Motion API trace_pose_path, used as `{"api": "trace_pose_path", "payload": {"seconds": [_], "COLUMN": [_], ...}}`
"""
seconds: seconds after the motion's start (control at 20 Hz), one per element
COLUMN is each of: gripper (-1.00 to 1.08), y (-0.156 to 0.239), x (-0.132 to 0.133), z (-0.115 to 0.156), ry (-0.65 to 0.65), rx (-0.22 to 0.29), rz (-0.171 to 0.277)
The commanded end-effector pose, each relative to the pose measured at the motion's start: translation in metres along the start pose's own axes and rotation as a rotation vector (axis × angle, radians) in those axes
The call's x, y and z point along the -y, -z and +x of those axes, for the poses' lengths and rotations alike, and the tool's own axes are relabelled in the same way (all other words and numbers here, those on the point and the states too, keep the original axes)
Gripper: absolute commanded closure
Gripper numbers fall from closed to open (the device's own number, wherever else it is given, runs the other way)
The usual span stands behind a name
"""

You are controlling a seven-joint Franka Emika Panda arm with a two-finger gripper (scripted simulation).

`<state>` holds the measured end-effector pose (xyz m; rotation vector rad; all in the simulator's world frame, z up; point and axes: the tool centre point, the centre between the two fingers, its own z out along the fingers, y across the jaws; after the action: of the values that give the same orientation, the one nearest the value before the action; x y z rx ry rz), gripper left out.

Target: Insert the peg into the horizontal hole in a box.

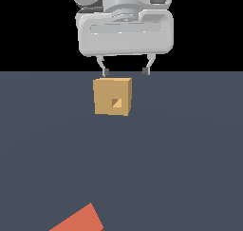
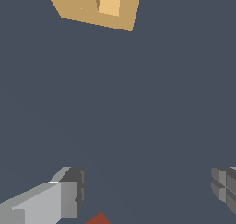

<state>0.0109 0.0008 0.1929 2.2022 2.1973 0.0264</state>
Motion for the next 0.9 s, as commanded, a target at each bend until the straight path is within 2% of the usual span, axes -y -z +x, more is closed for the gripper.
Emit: {"api": "trace_pose_path", "payload": {"seconds": [0.0, 0.2, 0.35, 0.6, 0.85], "gripper": [-0.92, -0.92, -0.92, -0.92, -0.92], "y": [0.0, -0.005, -0.014, -0.042, -0.074], "x": [0.0, 0.0, 0.002, 0.017, 0.054], "z": [0.0, -0.012, -0.037, -0.107, -0.185], "ry": [0.0, -0.034, -0.105, -0.308, -0.555], "rx": [0.0, 0.001, 0.002, 0.004, 0.007], "rz": [0.0, 0.001, 0.004, 0.011, 0.02]}}
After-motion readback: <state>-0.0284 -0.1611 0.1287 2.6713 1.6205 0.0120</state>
